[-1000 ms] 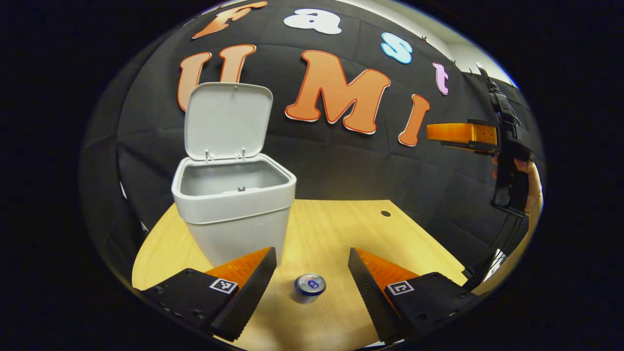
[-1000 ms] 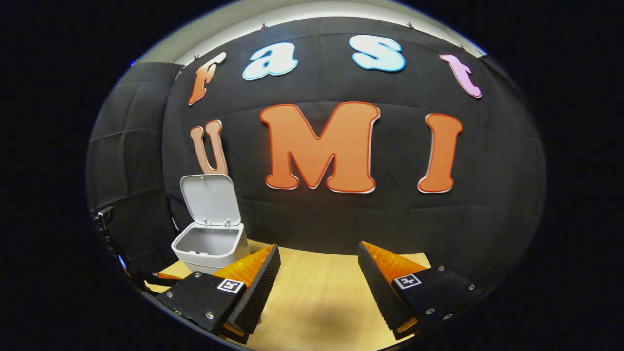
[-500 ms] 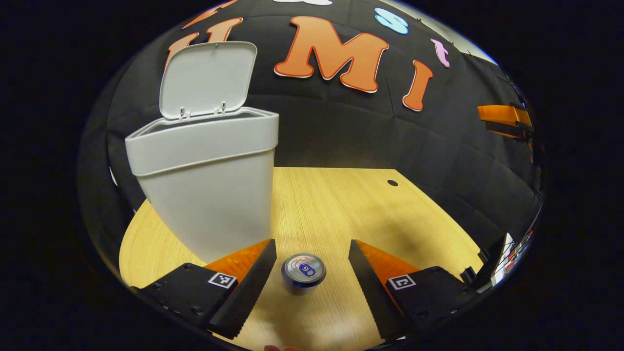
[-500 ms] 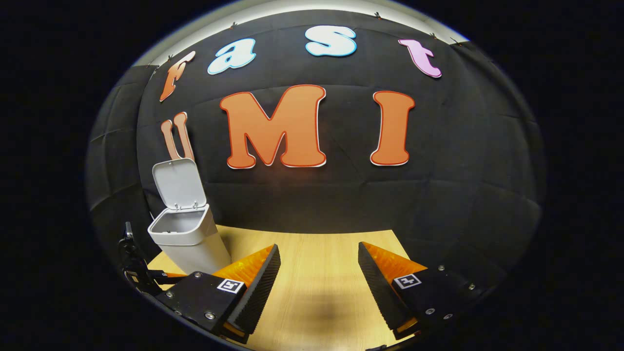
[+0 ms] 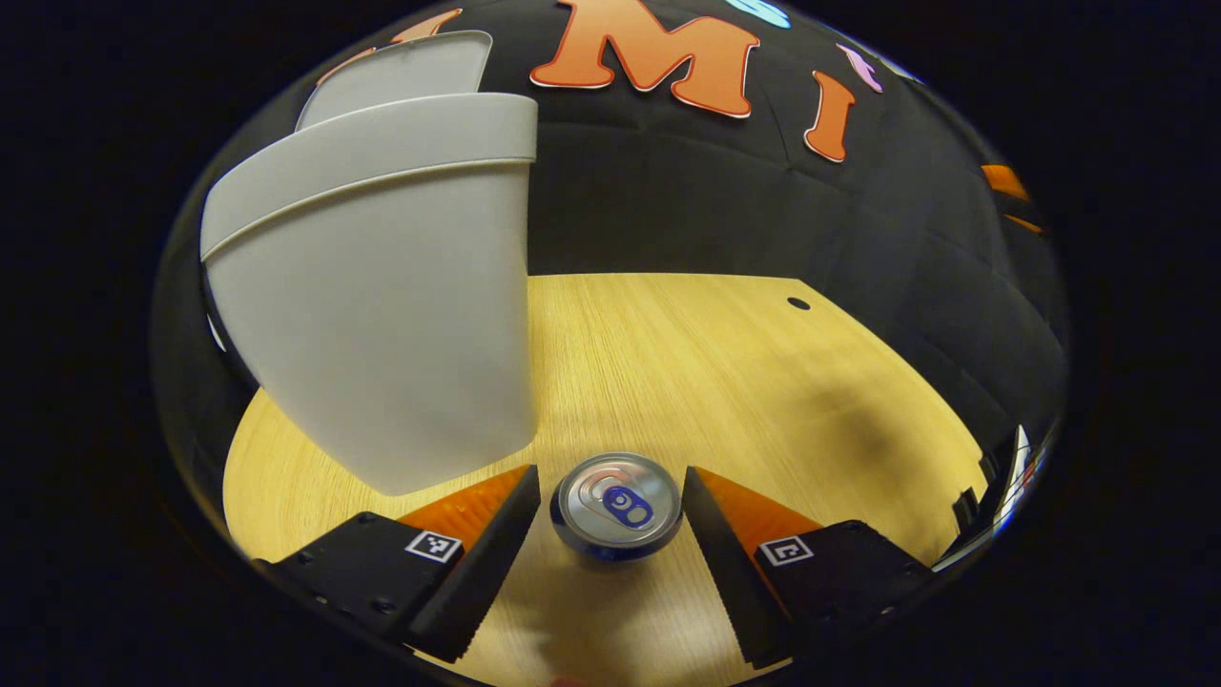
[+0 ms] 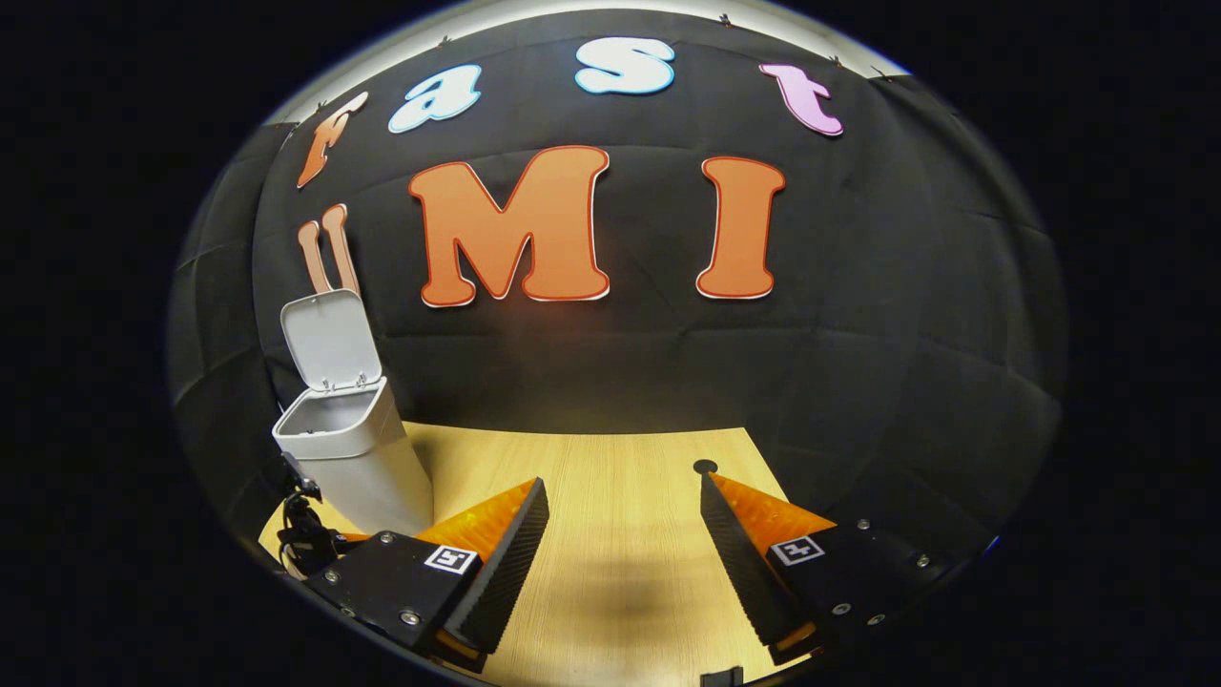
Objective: Press the lid of the desktop garbage bin to open it, pick up the crumpled paper on the desktop and throw it into the bin, then pick up the pop can on the desktop and drop it into the bin, and finally close the garbage bin lid.
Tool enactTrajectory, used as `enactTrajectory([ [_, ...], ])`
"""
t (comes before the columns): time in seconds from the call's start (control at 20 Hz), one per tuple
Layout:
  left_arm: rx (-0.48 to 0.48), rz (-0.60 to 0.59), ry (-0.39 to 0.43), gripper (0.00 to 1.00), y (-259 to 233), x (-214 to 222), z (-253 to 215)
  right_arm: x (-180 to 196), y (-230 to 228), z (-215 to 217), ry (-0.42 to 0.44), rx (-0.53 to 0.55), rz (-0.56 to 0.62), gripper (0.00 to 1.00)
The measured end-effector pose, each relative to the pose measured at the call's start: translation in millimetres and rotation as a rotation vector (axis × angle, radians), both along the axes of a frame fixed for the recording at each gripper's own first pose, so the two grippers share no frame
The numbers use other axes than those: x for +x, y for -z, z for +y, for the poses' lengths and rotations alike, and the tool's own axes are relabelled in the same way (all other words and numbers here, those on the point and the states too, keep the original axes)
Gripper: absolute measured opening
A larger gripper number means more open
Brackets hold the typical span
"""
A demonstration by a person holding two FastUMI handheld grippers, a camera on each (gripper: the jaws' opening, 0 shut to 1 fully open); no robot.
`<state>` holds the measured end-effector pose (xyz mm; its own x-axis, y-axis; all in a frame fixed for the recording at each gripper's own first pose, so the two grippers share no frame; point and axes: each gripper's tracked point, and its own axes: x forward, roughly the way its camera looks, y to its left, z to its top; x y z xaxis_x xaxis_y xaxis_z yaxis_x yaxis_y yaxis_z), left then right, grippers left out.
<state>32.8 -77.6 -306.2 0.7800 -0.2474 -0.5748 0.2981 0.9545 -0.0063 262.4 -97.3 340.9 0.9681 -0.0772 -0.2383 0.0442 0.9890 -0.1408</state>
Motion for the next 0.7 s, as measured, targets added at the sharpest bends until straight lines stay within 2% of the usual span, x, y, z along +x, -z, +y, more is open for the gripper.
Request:
enactTrajectory([
  [0.3, 0.007, 0.024, 0.013, 0.97, 22.8, 0.7, -5.8, -0.2, 10.1, 3.1, -0.007, -0.002, 0.036, 0.96],
  [0.35, 0.004, 0.020, 0.015, 0.92, 21.4, 2.4, -6.8, -0.1, 10.6, 3.6, -0.009, 0.004, 0.036, 0.96],
  [0.45, -0.002, -0.002, 0.015, 0.86, 13.0, 2.4, -5.6, 0.3, 11.6, 5.5, -0.015, 0.010, 0.036, 0.96],
  [0.65, -0.031, -0.021, -0.004, 0.86, -13.0, 0.2, -0.3, 1.5, 14.5, 9.6, -0.025, 0.012, 0.047, 0.96],
  [0.7, -0.038, -0.027, -0.009, 0.83, -22.9, 1.0, 1.2, 2.5, 13.8, 11.3, -0.030, 0.016, 0.045, 0.96],
])
